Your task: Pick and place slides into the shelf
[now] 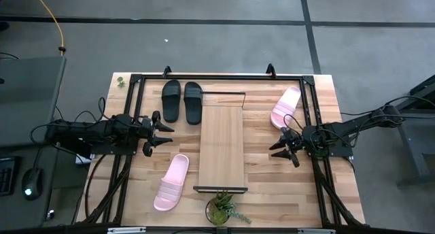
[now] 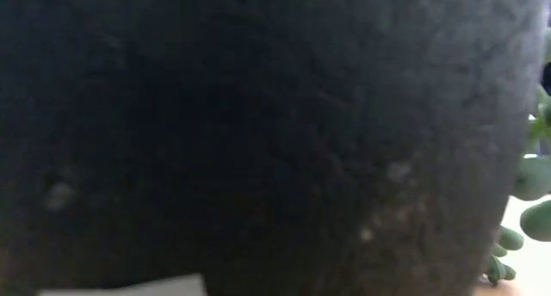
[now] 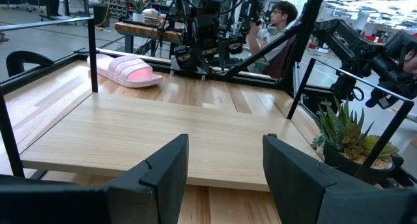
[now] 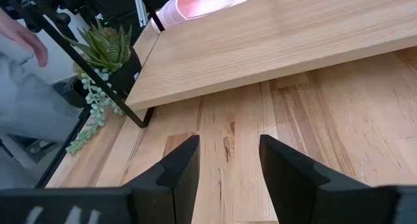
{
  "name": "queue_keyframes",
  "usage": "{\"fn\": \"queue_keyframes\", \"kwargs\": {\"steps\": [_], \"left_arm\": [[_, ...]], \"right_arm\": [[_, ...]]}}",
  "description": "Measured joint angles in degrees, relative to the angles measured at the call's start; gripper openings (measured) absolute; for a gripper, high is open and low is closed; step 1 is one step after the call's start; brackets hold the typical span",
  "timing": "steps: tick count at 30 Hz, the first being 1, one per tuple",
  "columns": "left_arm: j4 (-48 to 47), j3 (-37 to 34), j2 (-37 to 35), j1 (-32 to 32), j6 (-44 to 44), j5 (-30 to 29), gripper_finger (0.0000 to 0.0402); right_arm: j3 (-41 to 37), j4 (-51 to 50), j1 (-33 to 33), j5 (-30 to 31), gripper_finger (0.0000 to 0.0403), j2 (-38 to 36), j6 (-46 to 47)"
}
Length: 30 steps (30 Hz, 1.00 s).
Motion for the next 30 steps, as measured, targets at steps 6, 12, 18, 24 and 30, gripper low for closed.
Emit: {"fn": "queue_keyframes", "kwargs": {"steps": [6,12,18,24,30], "left_arm": [[0.01,0.00,-0.01,0.00,0.02,0.00,0.0182],[0.01,0.00,0.00,0.00,0.01,0.00,0.0182],[0.00,-0.01,0.00,0.00,0.01,-0.02,0.0182],[0.00,0.00,0.01,0.00,0.00,0.00,0.0182],[0.50,-0.01,0.01,0.00,-4.66,0.00,0.0182]], "right_arm": [[0.01,-0.02,0.00,0.22,0.0151,0.00,-2.02],[0.01,-0.24,-0.01,0.40,0.0151,-0.02,-14.20],[0.01,-0.26,0.00,0.36,0.0151,0.00,-15.75],[0.01,-0.20,-0.01,0.23,0.0151,-0.01,-14.42],[-0.01,4.54,0.01,0.19,0.0151,-0.01,-3.76]]}}
